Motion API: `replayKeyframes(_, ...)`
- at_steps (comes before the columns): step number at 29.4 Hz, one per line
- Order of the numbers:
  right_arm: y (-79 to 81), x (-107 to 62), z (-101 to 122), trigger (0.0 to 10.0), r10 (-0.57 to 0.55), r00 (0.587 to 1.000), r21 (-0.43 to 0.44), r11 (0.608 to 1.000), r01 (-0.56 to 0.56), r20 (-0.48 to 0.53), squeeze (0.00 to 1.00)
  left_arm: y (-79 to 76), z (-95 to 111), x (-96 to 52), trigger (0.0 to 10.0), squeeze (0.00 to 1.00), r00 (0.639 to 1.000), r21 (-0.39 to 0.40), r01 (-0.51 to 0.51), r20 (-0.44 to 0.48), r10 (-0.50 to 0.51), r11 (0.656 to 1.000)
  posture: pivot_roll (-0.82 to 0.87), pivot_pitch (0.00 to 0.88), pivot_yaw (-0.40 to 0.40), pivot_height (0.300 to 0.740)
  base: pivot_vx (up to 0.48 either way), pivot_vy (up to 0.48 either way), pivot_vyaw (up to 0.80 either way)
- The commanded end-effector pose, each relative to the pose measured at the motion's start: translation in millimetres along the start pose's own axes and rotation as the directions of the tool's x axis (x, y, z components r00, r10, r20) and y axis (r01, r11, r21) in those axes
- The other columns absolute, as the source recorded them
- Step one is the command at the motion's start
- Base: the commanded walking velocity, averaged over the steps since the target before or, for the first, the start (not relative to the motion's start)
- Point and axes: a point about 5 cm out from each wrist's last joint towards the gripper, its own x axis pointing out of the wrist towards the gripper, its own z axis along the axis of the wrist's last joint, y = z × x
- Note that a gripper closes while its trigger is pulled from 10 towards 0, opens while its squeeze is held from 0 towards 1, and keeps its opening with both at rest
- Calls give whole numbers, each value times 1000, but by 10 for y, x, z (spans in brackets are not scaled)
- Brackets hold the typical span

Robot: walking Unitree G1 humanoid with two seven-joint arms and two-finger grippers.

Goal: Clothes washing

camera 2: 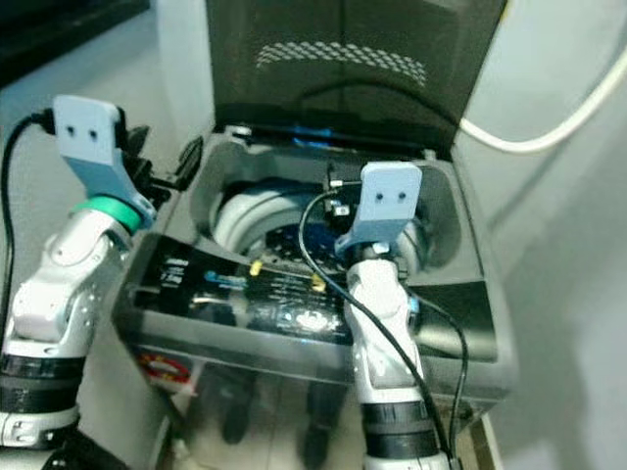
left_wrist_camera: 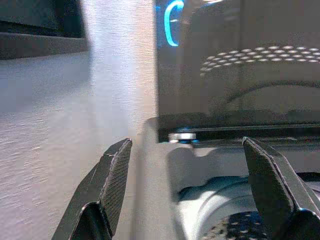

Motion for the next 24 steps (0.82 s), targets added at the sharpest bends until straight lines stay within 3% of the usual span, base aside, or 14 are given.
replayKeyframes(1,7,-17,-37,10000,-6,1000,6,1000,6,-16,0,-3,2,15,10000,0,1000,6,2,3,-2,1000,86,0,33,740,0,0,794)
replayKeyframes(24,-13,-15,-45,10000,-2,1000,1,1000,2,-16,0,5,-23,22,10000,0,1000,13,-2,-2,2,1000,82,0,42,740,0,0,794)
